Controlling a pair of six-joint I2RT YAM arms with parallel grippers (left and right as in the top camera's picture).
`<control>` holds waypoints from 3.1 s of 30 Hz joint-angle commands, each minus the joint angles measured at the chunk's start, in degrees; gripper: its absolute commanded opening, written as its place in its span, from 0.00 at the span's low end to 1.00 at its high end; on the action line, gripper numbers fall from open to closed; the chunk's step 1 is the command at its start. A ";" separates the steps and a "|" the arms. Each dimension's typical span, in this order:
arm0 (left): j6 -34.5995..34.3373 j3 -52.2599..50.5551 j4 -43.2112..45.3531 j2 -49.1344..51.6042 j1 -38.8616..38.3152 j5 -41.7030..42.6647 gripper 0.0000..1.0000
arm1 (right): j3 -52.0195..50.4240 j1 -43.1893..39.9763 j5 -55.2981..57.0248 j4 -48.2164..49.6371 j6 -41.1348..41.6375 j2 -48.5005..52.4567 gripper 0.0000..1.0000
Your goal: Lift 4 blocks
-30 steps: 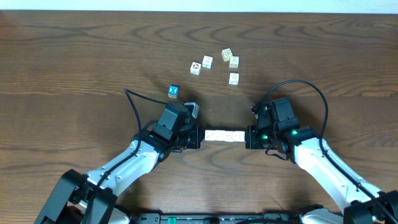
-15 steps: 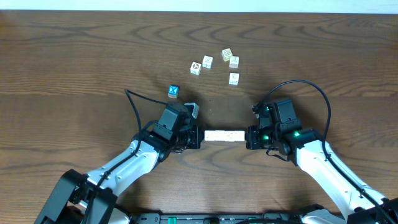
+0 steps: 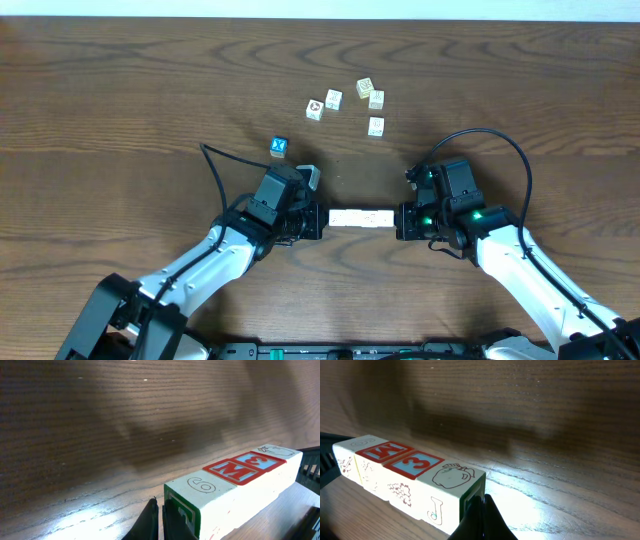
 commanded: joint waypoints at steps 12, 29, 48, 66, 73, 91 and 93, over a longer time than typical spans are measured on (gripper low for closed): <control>-0.70 0.79 1.62 -2.80 -1.44 6.62 0.07 | 1.42 2.86 -10.12 0.33 -0.35 -2.73 0.01; -1.38 0.79 1.60 -2.80 -1.44 6.67 0.07 | 1.57 2.86 -9.73 -0.83 -0.37 -3.89 0.01; -1.38 1.16 1.60 -5.35 -1.44 6.62 0.07 | 2.12 2.86 -10.12 -0.85 -0.33 -3.93 0.01; -1.42 1.16 1.60 -5.35 -1.44 6.62 0.07 | 2.78 2.86 -10.14 -2.49 -0.33 -7.58 0.01; -1.62 1.16 1.62 -5.38 -1.44 6.64 0.07 | 2.78 2.86 -9.75 -3.48 -0.37 -7.91 0.01; -2.01 1.18 1.60 -8.35 -1.44 6.64 0.07 | 2.78 2.86 -9.09 -3.45 -0.50 -7.91 0.01; -2.03 1.18 1.60 -8.57 -1.44 6.64 0.07 | 2.78 2.86 -9.09 -3.45 -0.50 -7.91 0.01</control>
